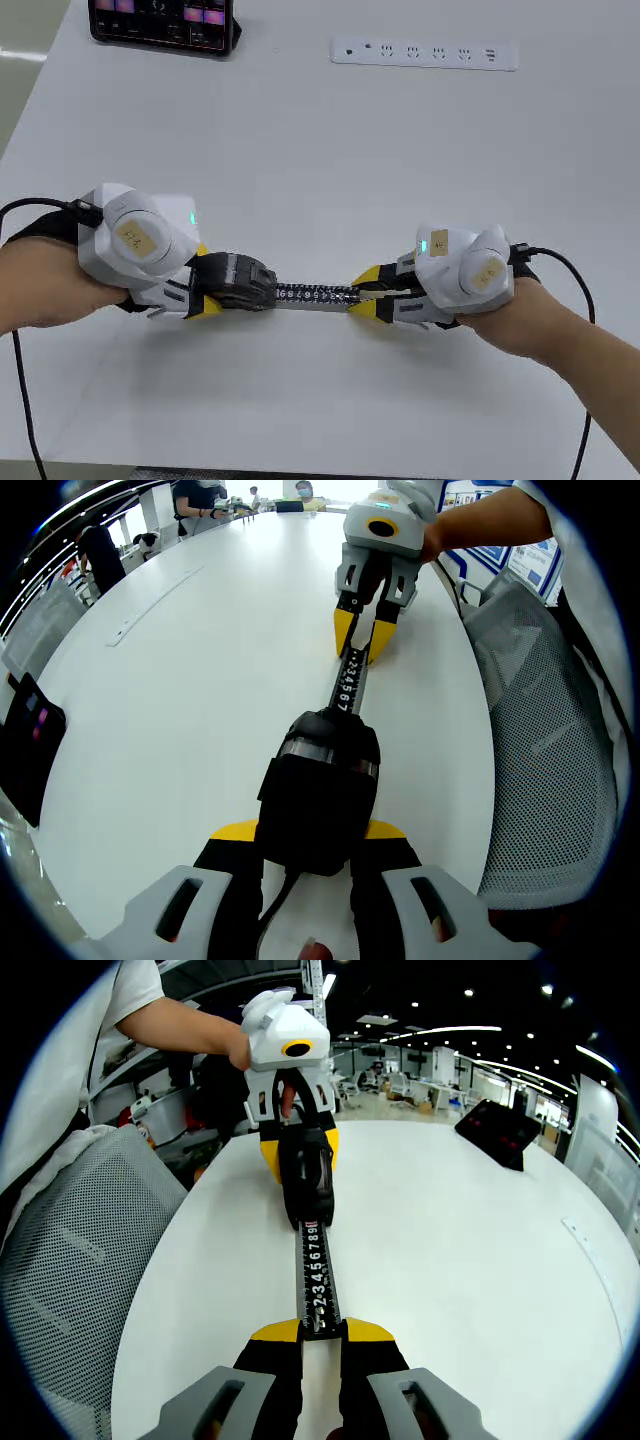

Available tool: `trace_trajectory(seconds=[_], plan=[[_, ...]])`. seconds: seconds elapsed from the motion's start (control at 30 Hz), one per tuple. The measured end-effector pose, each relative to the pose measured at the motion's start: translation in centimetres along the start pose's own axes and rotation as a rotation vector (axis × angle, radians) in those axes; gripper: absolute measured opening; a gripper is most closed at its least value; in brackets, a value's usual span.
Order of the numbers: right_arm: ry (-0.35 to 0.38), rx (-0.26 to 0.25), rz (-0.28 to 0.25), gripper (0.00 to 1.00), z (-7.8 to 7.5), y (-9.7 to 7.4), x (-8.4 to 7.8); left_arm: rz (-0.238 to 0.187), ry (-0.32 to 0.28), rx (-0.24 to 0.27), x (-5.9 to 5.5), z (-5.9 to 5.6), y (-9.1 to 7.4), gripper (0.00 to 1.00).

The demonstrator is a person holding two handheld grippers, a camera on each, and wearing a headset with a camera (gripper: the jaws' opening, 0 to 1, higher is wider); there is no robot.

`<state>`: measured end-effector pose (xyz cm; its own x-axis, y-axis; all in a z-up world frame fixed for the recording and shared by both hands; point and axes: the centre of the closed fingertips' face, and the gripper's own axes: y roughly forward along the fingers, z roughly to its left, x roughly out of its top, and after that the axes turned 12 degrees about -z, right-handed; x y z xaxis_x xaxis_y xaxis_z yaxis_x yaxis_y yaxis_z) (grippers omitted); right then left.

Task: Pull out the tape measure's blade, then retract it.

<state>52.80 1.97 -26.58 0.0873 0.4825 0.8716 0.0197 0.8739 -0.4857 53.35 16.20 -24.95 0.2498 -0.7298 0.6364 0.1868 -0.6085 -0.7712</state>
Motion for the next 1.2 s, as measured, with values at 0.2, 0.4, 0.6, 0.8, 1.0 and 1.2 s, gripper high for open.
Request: trace_trajectory(seconds=[0.2, 0.4, 0.6, 0.8, 1.0, 1.2], plan=[[0.001, -0.005, 0.005, 0.09, -0.1, -0.5, -0.3, 0.004, 0.001, 0.002, 0.0, 0.0, 0.0, 0.28], [0.002, -0.011, 0.010, 0.09, -0.1, -0.9, -0.5, 0.004, 0.001, 0.001, 0.0, 0.0, 0.0, 0.28], [0.002, -0.014, 0.014, 0.09, -0.1, -1.3, -0.7, 0.002, 0.000, 0.002, 0.0, 0.0, 0.0, 0.28], [0.004, -0.019, 0.019, 0.09, -0.2, -1.7, -1.0, 0.002, -0.001, 0.002, 0.0, 0.0, 0.1, 0.29], [0.005, -0.026, 0.027, 0.09, -0.3, -2.3, -1.3, 0.001, -0.003, 0.003, 0.0, 0.0, 0.1, 0.29], [0.004, -0.032, 0.034, 0.09, -0.3, -2.8, -1.5, 0.000, -0.003, 0.004, 0.0, 0.0, 0.0, 0.29]])
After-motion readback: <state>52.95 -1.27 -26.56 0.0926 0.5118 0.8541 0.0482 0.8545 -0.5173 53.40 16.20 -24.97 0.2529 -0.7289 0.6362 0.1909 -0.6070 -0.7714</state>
